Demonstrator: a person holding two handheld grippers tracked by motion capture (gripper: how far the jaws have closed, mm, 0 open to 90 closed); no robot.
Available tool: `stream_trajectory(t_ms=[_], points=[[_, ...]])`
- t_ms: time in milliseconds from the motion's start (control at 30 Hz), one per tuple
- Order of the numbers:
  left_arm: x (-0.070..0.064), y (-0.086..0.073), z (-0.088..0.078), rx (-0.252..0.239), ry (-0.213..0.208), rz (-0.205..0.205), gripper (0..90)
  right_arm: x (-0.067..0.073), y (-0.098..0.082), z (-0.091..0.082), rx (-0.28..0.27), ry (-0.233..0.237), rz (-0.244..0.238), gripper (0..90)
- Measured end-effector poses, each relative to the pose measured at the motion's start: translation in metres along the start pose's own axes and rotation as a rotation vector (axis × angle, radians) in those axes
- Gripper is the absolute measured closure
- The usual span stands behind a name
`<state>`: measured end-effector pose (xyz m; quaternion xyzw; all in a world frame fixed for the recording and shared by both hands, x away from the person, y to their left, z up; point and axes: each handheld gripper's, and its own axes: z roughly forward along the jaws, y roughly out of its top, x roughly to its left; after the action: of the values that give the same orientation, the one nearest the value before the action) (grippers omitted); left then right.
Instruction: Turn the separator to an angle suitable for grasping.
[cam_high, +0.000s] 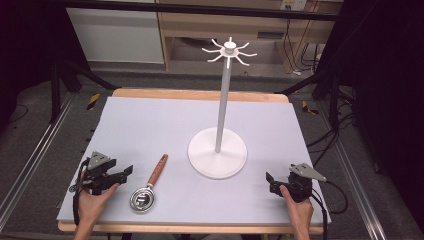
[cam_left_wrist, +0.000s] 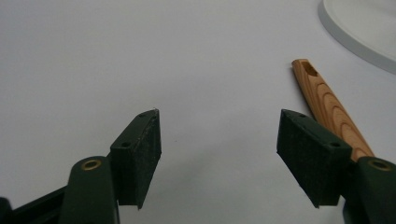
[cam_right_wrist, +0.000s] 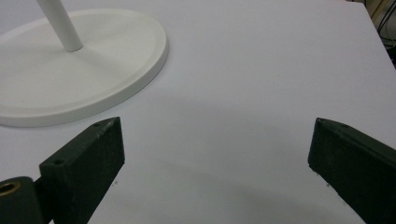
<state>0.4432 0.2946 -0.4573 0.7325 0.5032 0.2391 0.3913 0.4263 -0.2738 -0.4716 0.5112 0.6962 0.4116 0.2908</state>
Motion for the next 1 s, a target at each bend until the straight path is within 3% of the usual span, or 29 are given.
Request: stream_trajectory(t_ms=[133, 267, 700, 933, 1000], points=[[-0.003, 0.002, -0.004, -0.011, -0.003, 0.005, 32.0, 0.001, -0.001, 0.001, 0.007, 0.014, -0.006, 4.5], [-0.010, 0.008, -0.009, -0.028, -0.034, 0.003, 35.6, 0.000, -0.001, 0.001, 0.021, 0.009, -0.013, 4.8], [-0.032, 0.018, -0.011, -0.011, -0.084, 0.032, 35.3, 0.001, 0.000, 0.003, 0.034, 0.025, -0.013, 5.2], [-0.045, 0.022, -0.009, 0.002, -0.110, 0.058, 35.1, 0.002, 0.000, 0.002, 0.028, 0.030, -0.008, 5.2], [-0.051, 0.025, -0.008, 0.012, -0.114, 0.085, 35.1, 0.002, 0.001, 0.002, 0.025, 0.024, -0.022, 5.2]])
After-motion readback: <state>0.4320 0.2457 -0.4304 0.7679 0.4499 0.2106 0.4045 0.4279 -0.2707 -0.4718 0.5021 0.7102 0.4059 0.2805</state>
